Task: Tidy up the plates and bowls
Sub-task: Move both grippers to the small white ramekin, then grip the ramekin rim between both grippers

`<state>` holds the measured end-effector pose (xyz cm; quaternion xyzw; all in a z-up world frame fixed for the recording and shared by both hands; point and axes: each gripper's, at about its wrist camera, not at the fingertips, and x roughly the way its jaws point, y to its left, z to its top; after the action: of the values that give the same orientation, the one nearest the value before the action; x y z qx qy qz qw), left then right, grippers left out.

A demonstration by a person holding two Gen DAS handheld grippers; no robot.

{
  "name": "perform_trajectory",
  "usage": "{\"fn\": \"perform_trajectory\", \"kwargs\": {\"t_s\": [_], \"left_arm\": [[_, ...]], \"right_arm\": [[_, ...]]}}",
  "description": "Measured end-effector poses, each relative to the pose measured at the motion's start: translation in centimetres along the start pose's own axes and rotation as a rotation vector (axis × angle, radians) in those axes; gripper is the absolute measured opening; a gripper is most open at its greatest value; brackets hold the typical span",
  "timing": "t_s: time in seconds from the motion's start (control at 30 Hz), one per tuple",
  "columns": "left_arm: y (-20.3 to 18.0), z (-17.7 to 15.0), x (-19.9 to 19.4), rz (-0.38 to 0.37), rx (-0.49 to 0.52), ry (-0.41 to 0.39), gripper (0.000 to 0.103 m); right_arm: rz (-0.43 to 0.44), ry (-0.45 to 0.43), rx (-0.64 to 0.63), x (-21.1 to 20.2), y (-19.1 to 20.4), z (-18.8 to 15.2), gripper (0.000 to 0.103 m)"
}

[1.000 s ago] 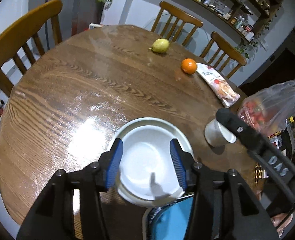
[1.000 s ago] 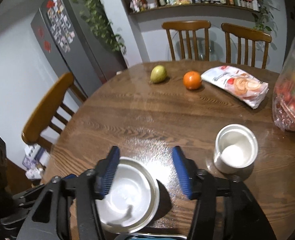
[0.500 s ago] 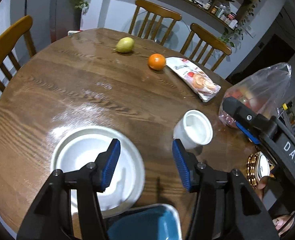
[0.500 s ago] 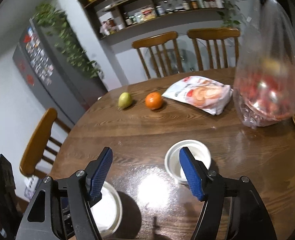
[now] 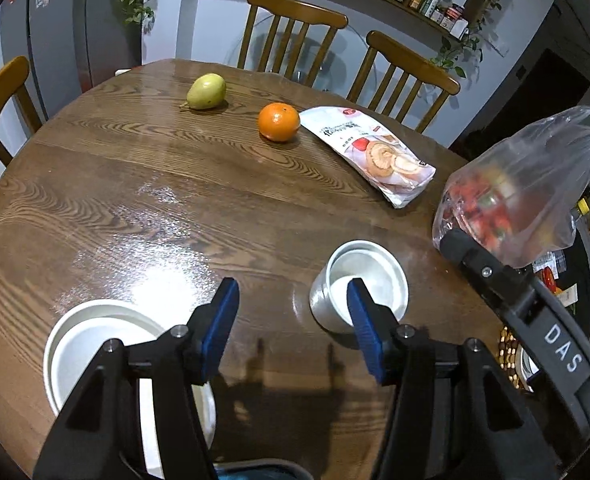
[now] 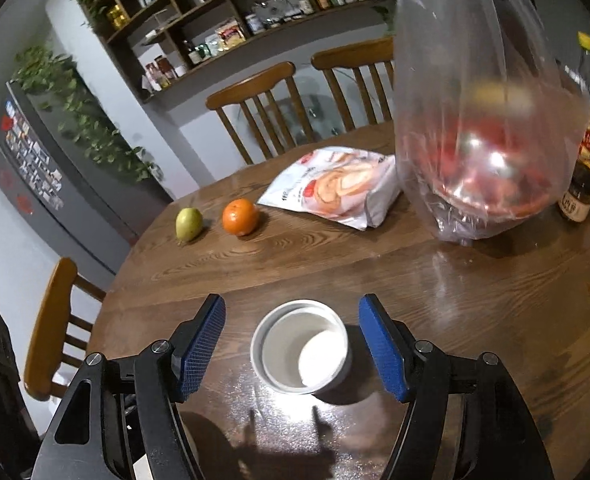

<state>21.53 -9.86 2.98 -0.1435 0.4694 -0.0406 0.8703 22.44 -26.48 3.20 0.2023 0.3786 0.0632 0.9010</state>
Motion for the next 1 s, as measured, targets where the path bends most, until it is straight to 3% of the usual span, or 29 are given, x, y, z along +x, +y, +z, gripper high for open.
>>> {"fn": "perform_trajectory", "kwargs": {"t_s": [0.4, 1.0], "left_arm": [[0.6, -0.5, 3.4, -0.042, 0.001, 0.096, 0.055], [0.3, -1.1, 5.0, -0.068, 0.013, 0.123, 0.055]], "right_arm": [[-0.005, 0.047, 0.020, 2.3, -0.7, -0.2, 0.070], [-0.044, 0.149, 0.007, 5.5, -0.4, -1.2, 0.070]]}}
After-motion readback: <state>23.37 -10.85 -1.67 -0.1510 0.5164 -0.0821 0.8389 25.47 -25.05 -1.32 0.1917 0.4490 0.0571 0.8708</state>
